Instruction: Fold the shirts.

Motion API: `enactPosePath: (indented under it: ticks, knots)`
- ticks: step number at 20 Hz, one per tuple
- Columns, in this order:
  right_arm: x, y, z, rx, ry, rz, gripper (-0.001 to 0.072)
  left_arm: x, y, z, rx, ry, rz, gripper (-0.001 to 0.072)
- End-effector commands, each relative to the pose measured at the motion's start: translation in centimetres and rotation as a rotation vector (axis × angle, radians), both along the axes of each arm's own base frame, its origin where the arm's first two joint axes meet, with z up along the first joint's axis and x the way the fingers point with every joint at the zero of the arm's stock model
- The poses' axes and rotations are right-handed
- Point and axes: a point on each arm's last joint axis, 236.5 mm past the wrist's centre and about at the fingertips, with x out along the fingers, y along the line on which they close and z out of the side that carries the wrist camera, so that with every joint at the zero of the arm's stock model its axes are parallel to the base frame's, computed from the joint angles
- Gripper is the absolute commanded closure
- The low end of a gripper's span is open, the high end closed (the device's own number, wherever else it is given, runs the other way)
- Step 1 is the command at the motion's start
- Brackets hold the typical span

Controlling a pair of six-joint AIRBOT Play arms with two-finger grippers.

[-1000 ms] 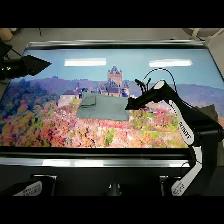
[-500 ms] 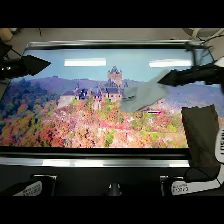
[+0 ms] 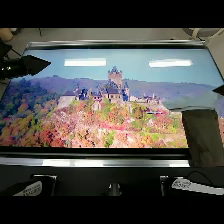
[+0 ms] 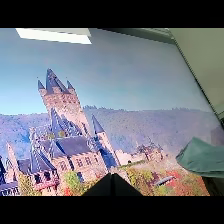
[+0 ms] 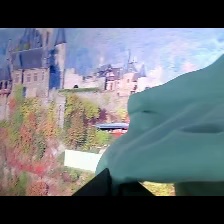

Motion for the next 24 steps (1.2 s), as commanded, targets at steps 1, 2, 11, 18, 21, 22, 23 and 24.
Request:
enactPosePath:
  ticks: [1,2,11,18,21,22,23,24]
  knots:
    - [-1.1,-6.0,0.4,-0.093,-0.055,-0.142,0.0692,0.0,0.0,0.0,0.000,0.000,-0.001,0.0678]
    - [-1.0,-6.8,0.6,-0.104,-0.068,-0.167,0.0692,0.0,0.0,0.0,0.000,0.000,-0.001,0.0678]
    - [-5.1,-10.4,0.8,-0.332,0.049,-0.266,0.0692,0.7,0.4,0.4,-0.004,-0.021,0.031,0.0678]
    - [-16.5,-12.0,-3.8,-0.420,0.574,-0.299,0.0693,1.3,0.9,0.7,-0.006,-0.040,0.059,0.0678]
    - [-19.5,-10.8,-6.5,-0.411,0.685,-0.291,0.0693,1.3,0.9,0.7,-0.006,-0.040,0.059,0.0678]
    - [-20.8,-10.3,-8.0,-0.407,0.734,-0.284,0.0693,1.3,0.9,0.7,-0.006,-0.040,0.059,0.0678]
    - [-21.7,-9.8,-9.4,-0.402,0.766,-0.280,0.0693,1.3,0.9,0.7,-0.006,-0.040,0.059,0.0677]
    - [-22.5,-9.3,-10.9,-0.389,0.795,-0.283,0.0693,1.3,0.9,0.7,-0.006,-0.040,0.059,0.0677]
